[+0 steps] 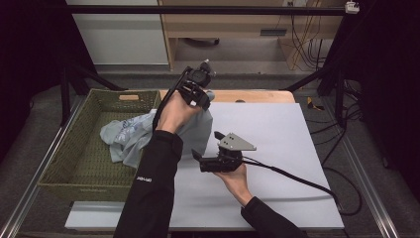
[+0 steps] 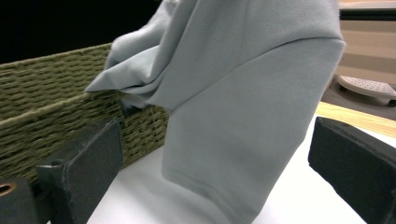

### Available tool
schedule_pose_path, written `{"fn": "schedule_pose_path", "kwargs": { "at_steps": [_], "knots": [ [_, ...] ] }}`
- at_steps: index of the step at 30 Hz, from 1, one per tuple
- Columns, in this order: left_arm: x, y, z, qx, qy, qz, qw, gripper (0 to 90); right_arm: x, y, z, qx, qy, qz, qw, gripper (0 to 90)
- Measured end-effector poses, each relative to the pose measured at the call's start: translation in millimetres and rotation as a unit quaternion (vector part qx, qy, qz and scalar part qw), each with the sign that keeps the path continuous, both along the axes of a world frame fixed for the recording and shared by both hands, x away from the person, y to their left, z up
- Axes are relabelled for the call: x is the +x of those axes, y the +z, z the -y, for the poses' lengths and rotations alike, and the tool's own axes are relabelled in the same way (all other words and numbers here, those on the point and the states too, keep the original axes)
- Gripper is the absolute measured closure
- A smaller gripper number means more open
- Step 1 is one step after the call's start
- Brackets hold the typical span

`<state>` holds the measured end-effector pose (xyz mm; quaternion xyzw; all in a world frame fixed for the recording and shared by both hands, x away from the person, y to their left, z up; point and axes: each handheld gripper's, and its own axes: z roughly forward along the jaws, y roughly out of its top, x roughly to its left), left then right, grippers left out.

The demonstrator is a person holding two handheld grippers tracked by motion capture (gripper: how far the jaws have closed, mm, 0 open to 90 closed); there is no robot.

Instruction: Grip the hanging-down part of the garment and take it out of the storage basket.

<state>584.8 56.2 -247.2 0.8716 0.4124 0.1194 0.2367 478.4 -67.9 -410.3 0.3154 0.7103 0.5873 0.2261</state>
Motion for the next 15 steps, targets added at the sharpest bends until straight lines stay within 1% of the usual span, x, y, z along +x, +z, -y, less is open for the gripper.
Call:
{"fn": "schedule_pose_path", "kwargs": {
  "at_steps": [2,3,4,5,6,8,9,10,12,13,14,15],
  "knots": [
    [0.1,-0.3,0.2,-0.002,0.0,-0.001,1.0,80.8,5.0,-0.7,-4.3,-0.001,-0.003,0.004,1.0,3.8],
    [0.2,-0.3,0.2,-0.002,0.0,-0.002,1.0,80.8,7.5,-1.3,-5.7,-0.006,0.0,0.01,0.9999,3.8],
    [0.1,-0.2,0.1,-0.002,0.0,-0.001,1.0,80.8,8.1,-1.1,-9.2,-0.003,-0.004,0.002,1.0,3.9],
    [0.1,0.1,-0.4,-0.002,0.0,-0.001,1.0,80.8,8.9,-1.3,-12.0,-0.001,-0.004,0.0,1.0,3.8],
    [0.2,0.3,-0.9,-0.001,0.0,0.0,1.0,80.8,11.0,-2.1,-13.7,-0.008,0.0,0.009,0.9999,3.8],
    [-0.2,0.3,-1.7,-0.004,0.001,-0.001,1.0,80.8,12.6,-2.1,-19.4,-0.006,-0.004,0.003,1.0,3.4],
    [-0.5,0.6,-2.1,-0.005,0.001,0.0,1.0,80.8,14.3,-2.5,-21.2,-0.008,-0.005,0.011,0.9999,3.4],
    [-0.6,1.1,-2.7,-0.002,0.001,0.001,1.0,80.8,15.5,-2.3,-24.1,-0.005,-0.006,0.009,0.9999,3.2],
    [-1.0,1.5,-3.5,-0.002,0.001,0.001,1.0,80.8,19.5,-2.5,-27.3,-0.007,-0.004,0.02,0.9998,2.7],
    [-1.2,1.5,-3.7,-0.004,0.002,-0.001,1.0,80.8,19.9,-1.7,-29.8,-0.001,-0.007,0.012,0.9999,2.7],
    [-1.4,1.8,-4.0,-0.004,0.003,0.0,1.0,80.8,21.7,-2.0,-31.1,0.002,-0.008,0.014,0.9999,2.3],
    [-1.5,2.2,-4.4,-0.004,0.002,0.0,1.0,80.8,23.6,-2.4,-32.0,0.0,-0.007,0.018,0.9998,2.1]
  ]
}}
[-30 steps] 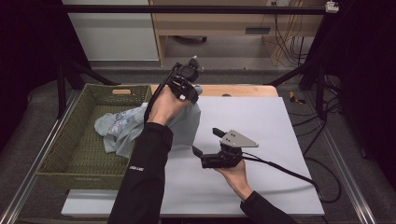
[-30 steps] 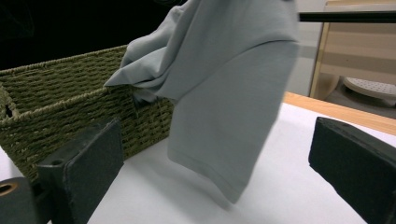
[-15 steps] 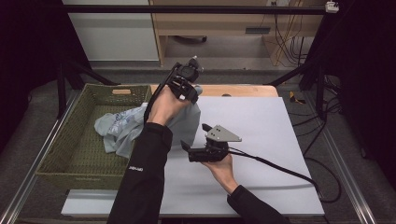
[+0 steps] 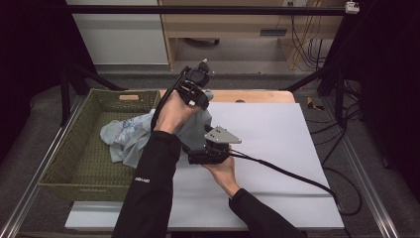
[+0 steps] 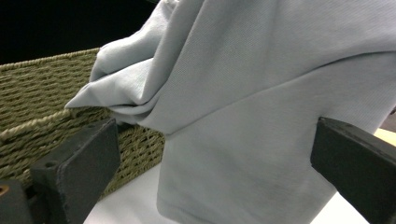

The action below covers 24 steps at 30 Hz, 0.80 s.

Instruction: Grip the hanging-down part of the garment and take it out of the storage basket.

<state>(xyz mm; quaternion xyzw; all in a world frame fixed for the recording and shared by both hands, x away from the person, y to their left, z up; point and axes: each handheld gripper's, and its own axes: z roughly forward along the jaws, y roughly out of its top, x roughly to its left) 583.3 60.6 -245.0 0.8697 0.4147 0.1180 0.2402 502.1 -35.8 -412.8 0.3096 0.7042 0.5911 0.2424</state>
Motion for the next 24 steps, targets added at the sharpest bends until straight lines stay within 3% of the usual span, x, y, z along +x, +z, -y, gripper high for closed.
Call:
{"fn": "schedule_pose_path", "kwargs": {
  "at_steps": [3,4,5,6,17,18,20,24],
  "knots": [
    [0.1,0.7,-1.6,0.003,0.001,0.002,1.0,80.8,2.3,-1.3,-6.6,0.014,0.0,-0.019,0.9997,2.1],
    [0.0,0.9,-1.6,0.002,0.002,0.0,1.0,80.8,6.2,-3.2,-7.1,0.001,-0.003,0.004,1.0,2.1],
    [-0.3,1.5,-1.4,0.002,0.001,0.001,1.0,80.8,7.1,-3.4,-9.0,0.0,-0.004,0.002,1.0,2.1],
    [-0.4,1.9,-1.3,0.003,0.001,0.001,1.0,80.8,8.0,-3.7,-13.1,0.014,-0.005,-0.005,0.9999,2.1],
    [-3.4,4.3,-1.7,0.003,0.001,0.003,1.0,80.8,21.4,-0.6,-34.3,0.03,-0.012,-0.028,0.9991,7.2],
    [-3.7,4.3,-1.9,0.003,0.001,0.002,1.0,80.8,24.4,-0.3,-35.1,0.023,-0.008,-0.007,0.9997,9.7],
    [-4.1,4.0,-1.9,0.006,0.003,0.002,1.0,80.8,26.2,0.7,-37.5,0.023,-0.004,-0.009,0.9997,17.5],
    [-4.6,4.4,-2.0,0.008,0.003,0.003,1.0,80.8,27.0,2.1,-39.1,0.025,0.0,-0.033,0.9991,43.3]
  ]
}}
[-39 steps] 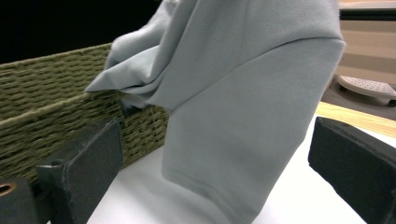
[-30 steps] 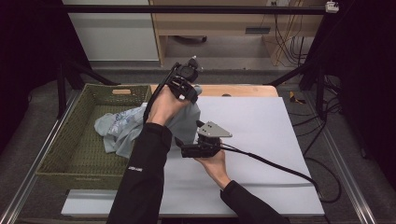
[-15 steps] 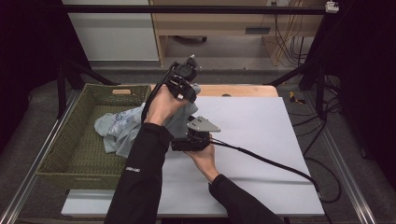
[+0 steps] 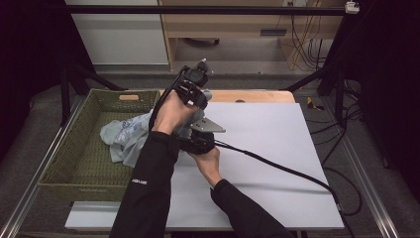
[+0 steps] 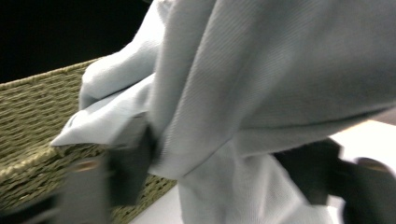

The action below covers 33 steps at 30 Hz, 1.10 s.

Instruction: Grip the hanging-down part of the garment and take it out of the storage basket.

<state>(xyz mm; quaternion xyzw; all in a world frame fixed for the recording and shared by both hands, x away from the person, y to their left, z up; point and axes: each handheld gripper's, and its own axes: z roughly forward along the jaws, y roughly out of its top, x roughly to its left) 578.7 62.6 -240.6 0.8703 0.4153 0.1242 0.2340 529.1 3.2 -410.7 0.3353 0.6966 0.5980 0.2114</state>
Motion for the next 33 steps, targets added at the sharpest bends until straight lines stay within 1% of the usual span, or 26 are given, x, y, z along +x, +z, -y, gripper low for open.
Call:
{"fn": "schedule_pose_path", "kwargs": {
  "at_steps": [1,2,3,4,5,6,7,8,10,11,12,13,15,16,17,18,19,20,21,26,27,28,29,31,32,33],
  "knots": [
    [0.3,-0.2,-0.2,0.001,0.002,0.0,1.0,80.8,-0.6,-0.1,1.7,-0.01,0.01,0.005,0.9999,50.1],
    [0.6,-0.2,-0.6,0.005,0.002,0.002,1.0,80.8,-1.5,-0.6,1.1,-0.01,0.008,0.005,0.9999,58.2],
    [0.9,-0.3,-0.8,0.005,0.003,0.001,1.0,80.8,-1.8,-0.6,1.6,-0.015,0.012,0.005,0.9998,64.1],
    [0.9,-0.6,-0.7,0.005,0.004,-0.001,1.0,80.8,-2.3,-1.0,0.3,-0.01,0.01,-0.001,0.9999,70.6],
    [0.9,-1.0,-0.7,0.006,0.004,-0.001,1.0,80.8,-2.7,-0.7,0.7,-0.014,0.012,-0.005,0.9998,75.7],
    [1.0,-1.1,-0.8,0.007,0.005,-0.001,1.0,80.8,-2.3,-0.8,1.8,-0.015,0.02,-0.003,0.9997,78.8],
    [0.9,-0.6,-1.1,0.009,0.005,0.002,0.9999,80.8,-2.7,-0.2,2.0,-0.014,0.02,-0.009,0.9997,80.4],
    [0.4,-0.4,-1.4,0.006,0.004,0.002,1.0,80.8,-1.7,0.1,2.9,-0.016,0.026,-0.002,0.9995,81.3],
    [-0.4,0.7,-2.1,0.002,0.005,0.004,1.0,80.8,-3.0,1.9,4.9,-0.019,0.03,-0.004,0.9993,82.1],
    [-0.3,1.6,-3.0,0.003,0.005,0.005,1.0,80.8,-3.5,2.4,6.0,-0.02,0.033,0.001,0.9992,82.4],
    [-0.9,1.9,-3.1,0.002,0.005,0.006,1.0,80.8,-4.7,3.3,7.4,-0.022,0.035,0.0,0.9992,82.5],
    [-1.5,2.3,-3.2,0.001,0.005,0.007,1.0,80.9,-6.5,3.6,7.9,-0.015,0.04,-0.006,0.9991,82.6],
    [-2.4,3.7,-3.2,0.002,0.004,0.01,0.9999,80.8,-10.1,5.8,11.5,-0.02,0.041,-0.015,0.9988,82.7],
    [-2.9,4.4,-3.0,0.001,0.004,0.01,0.9999,80.8,-9.1,4.9,13.2,-0.027,0.044,0.002,0.9987,82.8],
    [-3.3,5.1,-2.8,0.001,0.005,0.011,0.9999,80.8,-10.8,5.6,15.0,-0.025,0.046,0.007,0.9986,82.8],
    [-3.5,5.5,-2.4,0.001,0.004,0.012,0.9999,80.8,-13.5,7.0,17.8,-0.029,0.045,0.0,0.9986,82.9],
    [-3.5,6.0,-1.9,0.001,0.004,0.012,0.9999,80.8,-14.7,6.9,19.5,-0.022,0.047,0.0,0.9987,82.9],
    [-3.4,6.4,-1.2,0.002,0.004,0.013,0.9999,80.8,-13.7,5.9,23.3,-0.035,0.046,0.018,0.9982,83.0],
    [-3.3,6.3,-0.3,0.003,0.002,0.014,0.9999,80.8,-16.6,7.1,25.4,-0.028,0.048,0.004,0.9984,83.0],
    [-4.2,6.3,4.4,0.004,-0.001,0.015,0.9999,80.8,-26.2,9.3,37.3,-0.026,0.045,0.002,0.9987,83.1],
    [-4.5,6.5,5.0,0.003,-0.001,0.015,0.9999,80.8,-26.8,8.7,45.0,-0.037,0.044,0.026,0.998,83.1],
    [-4.6,6.8,5.3,0.004,-0.001,0.016,0.9999,80.8,-26.8,8.7,45.0,-0.037,0.044,0.026,0.998,83.1],
    [-4.9,7.1,5.9,0.004,-0.001,0.016,0.9999,80.8,-30.9,10.7,47.7,-0.027,0.046,0.006,0.9986,83.1],
    [-5.5,7.6,6.9,0.006,-0.002,0.017,0.9998,80.9,-32.2,10.8,54.9,-0.034,0.046,0.022,0.9981,83.1],
    [-6.1,7.9,7.6,0.006,-0.004,0.017,0.9998,80.8,-33.8,11.8,57.9,-0.034,0.046,0.023,0.9981,83.1],
    [-6.4,8.4,7.8,0.007,-0.005,0.016,0.9998,80.9,-37.2,13.8,60.9,-0.03,0.046,0.014,0.9984,83.1]
  ]
}}
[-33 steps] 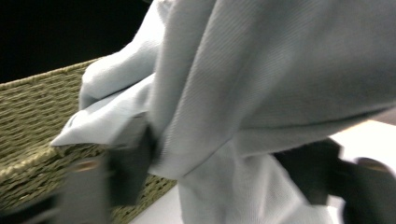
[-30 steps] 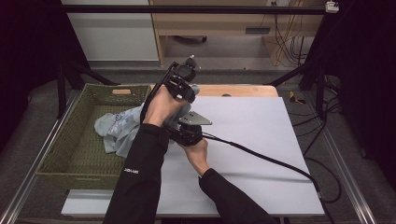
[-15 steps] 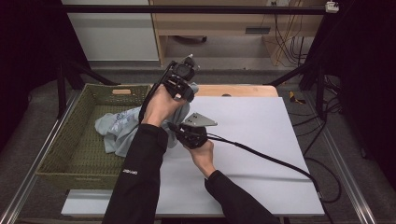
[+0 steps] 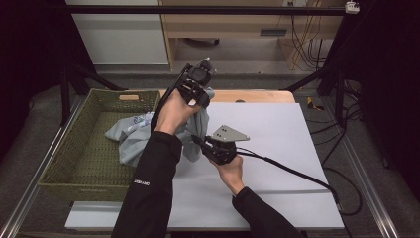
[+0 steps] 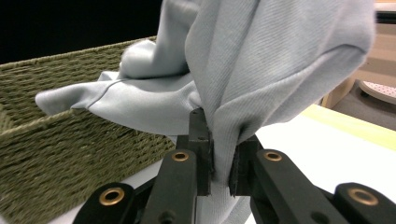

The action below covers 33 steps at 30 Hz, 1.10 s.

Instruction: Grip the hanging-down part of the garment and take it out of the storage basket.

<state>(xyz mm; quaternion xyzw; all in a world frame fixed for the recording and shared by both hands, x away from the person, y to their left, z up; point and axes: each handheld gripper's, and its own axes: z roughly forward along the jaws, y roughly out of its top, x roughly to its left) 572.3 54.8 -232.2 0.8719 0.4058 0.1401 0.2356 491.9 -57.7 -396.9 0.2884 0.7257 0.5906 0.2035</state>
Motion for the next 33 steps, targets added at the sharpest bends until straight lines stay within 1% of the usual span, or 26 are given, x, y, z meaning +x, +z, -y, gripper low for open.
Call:
{"fn": "schedule_pose_path", "kwargs": {
  "at_steps": [2,3,4,5,6,7,11,12,13,15,16,17,22,23,25,29,31,33],
  "knots": [
    [-0.3,-0.1,0.6,0.0,0.0,0.001,1.0,80.9,-3.7,2.2,6.4,-0.002,0.002,0.006,1.0,83.2],
    [-0.4,-0.2,0.9,-0.001,0.0,0.0,1.0,80.9,-6.2,3.7,7.8,0.002,0.002,0.0,1.0,83.1],
    [-0.6,-0.1,1.3,-0.001,0.0,0.0,1.0,80.8,-9.0,5.5,11.7,0.004,0.007,0.0,1.0,83.1],
    [-1.1,-0.4,2.1,-0.005,0.0,-0.001,1.0,80.8,-8.4,5.8,15.1,-0.005,0.004,0.016,0.9999,83.1],
    [-1.3,-0.3,2.5,-0.004,-0.001,0.0,1.0,80.9,-11.0,7.8,18.1,0.002,0.007,0.007,0.9999,83.1],
    [-1.5,-0.3,2.9,-0.003,-0.003,0.0,1.0,80.8,-11.7,8.8,22.2,-0.004,0.003,0.01,0.9999,83.2],
    [-3.0,0.0,6.2,-0.003,-0.006,-0.002,1.0,80.8,-17.5,14.8,37.0,-0.002,0.006,0.013,0.9999,83.2],
    [-3.5,0.0,7.2,-0.003,-0.008,-0.003,1.0,80.8,-19.0,16.1,40.8,-0.005,0.005,0.014,0.9999,83.2],
    [-3.7,0.2,8.2,-0.001,-0.011,-0.005,0.9999,80.8,-20.2,17.0,44.4,-0.005,0.006,0.017,0.9998,83.2],
    [-4.5,0.1,10.8,-0.001,-0.012,-0.007,0.9999,80.8,-23.1,19.1,51.2,-0.003,0.007,0.011,0.9999,83.2],
    [-5.1,-0.2,12.1,-0.001,-0.014,-0.007,0.9999,80.8,-24.0,19.6,54.2,-0.005,0.006,0.016,0.9999,83.2],
    [-5.7,-0.6,13.3,-0.003,-0.016,-0.006,0.9998,80.8,-25.2,20.5,57.6,-0.004,0.007,0.013,0.9999,83.2],
    [-8.7,-2.2,19.3,-0.005,-0.021,-0.005,0.9998,80.8,-28.0,25.2,75.3,-0.001,0.001,0.01,1.0,83.2],
    [-9.3,-2.0,20.2,-0.006,-0.022,-0.005,0.9997,80.8,-28.2,25.9,79.0,-0.001,0.0,0.013,0.9999,83.1],
    [-10.1,-2.3,21.8,-0.008,-0.024,-0.004,0.9997,80.8,-28.7,28.5,88.5,0.006,-0.01,0.015,0.9998,83.1],
    [-11.4,-2.8,25.5,-0.011,-0.028,-0.006,0.9995,80.8,-29.8,30.7,95.2,0.01,-0.016,0.016,0.9997,83.1],
    [-12.1,-3.1,27.5,-0.012,-0.031,-0.006,0.9994,80.8,-31.1,31.6,98.8,0.008,-0.017,0.018,0.9997,83.2],
    [-13.2,-3.2,29.3,-0.013,-0.035,-0.006,0.9993,80.8,-32.4,32.4,102.1,0.003,-0.019,0.025,0.9995,83.2]
  ]
}}
